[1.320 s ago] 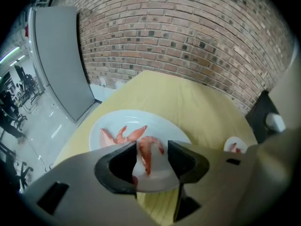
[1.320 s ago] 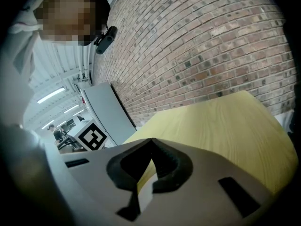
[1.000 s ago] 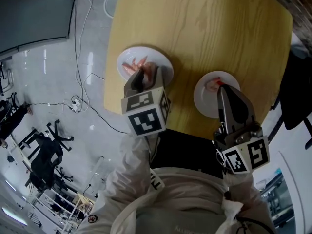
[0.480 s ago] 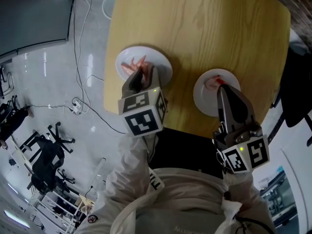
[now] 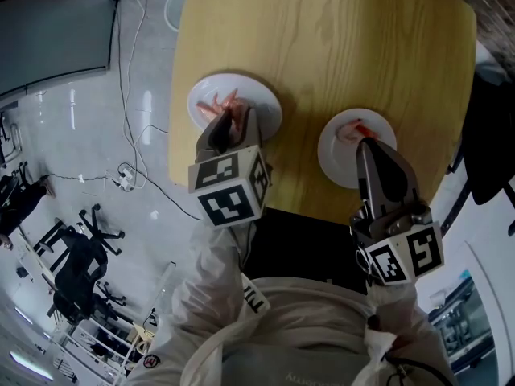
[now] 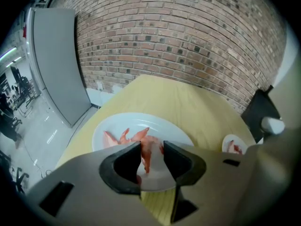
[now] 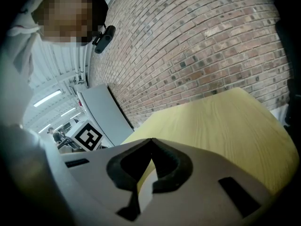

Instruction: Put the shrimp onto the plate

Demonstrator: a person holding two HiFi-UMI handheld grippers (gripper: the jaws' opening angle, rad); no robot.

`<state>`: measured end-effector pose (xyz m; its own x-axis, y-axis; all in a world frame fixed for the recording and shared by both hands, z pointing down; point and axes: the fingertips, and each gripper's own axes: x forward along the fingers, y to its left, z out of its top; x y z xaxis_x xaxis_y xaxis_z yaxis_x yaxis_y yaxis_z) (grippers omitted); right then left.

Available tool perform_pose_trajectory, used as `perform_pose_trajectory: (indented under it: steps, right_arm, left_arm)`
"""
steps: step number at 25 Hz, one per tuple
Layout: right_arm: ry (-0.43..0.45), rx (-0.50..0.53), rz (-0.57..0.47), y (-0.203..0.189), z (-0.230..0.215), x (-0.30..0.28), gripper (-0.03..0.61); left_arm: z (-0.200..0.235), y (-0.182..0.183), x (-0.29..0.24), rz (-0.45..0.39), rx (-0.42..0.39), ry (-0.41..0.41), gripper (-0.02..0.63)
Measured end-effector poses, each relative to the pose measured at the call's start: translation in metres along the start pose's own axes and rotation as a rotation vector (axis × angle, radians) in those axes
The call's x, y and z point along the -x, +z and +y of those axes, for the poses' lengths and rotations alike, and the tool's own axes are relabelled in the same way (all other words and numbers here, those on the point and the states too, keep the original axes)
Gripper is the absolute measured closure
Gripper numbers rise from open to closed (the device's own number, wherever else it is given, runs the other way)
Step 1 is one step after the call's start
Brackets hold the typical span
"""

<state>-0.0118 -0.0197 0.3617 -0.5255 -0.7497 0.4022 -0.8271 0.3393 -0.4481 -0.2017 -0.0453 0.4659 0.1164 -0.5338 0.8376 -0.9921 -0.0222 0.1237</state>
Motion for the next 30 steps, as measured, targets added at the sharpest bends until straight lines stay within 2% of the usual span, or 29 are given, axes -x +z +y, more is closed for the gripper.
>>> perform_pose_trajectory:
  steps: [12, 17, 21, 30]
  right_arm:
    - [-0.036, -0.025, -0.026, -0.003, -0.007, 0.006, 0.554]
    - [-0.122, -0.039, -0.069, 0.001, -0.036, 0.039, 0.554]
    - [-0.179, -0.048, -0.101, 0.003, -0.055, 0.065, 0.554]
    - [-0.249, -0.081, -0.156, -0.001, -0.073, 0.112, 0.554]
  left_arm:
    - [-0.009, 0.006, 0.011, -0.033, -0.060, -0.030, 0.460]
    - [-0.049, 0.008, 0.028, -0.071, -0.158, -0.101, 0.460]
    - [-0.086, -0.003, 0.037, -0.073, -0.250, -0.165, 0.460]
    - [-0.151, -0.032, 0.047, -0.054, -0.407, -0.273, 0.460]
